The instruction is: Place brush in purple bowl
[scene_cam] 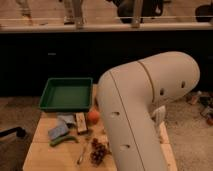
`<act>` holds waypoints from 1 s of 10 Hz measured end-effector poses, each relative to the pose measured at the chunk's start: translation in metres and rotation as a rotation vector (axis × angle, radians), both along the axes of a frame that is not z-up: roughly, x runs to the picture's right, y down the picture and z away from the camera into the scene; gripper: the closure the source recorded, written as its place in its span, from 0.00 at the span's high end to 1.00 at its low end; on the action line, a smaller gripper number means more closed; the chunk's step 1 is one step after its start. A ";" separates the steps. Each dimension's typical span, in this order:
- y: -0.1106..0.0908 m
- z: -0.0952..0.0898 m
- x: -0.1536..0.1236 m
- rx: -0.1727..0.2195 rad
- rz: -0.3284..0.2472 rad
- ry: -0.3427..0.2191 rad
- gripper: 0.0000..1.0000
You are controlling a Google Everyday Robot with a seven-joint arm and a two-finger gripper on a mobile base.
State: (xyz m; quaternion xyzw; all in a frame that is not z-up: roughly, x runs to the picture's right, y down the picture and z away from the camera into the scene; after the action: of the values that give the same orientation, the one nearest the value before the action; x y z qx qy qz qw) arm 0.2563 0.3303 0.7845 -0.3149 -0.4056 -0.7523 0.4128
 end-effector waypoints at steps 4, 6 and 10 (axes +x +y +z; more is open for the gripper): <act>-0.007 -0.003 0.000 0.004 0.002 0.004 0.15; -0.015 -0.001 -0.003 0.016 0.005 -0.001 0.00; -0.009 -0.004 -0.001 -0.022 0.015 0.008 0.00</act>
State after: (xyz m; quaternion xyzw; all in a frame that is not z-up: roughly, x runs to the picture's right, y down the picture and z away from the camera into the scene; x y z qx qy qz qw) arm 0.2555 0.3216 0.7810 -0.3195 -0.4145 -0.7434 0.4166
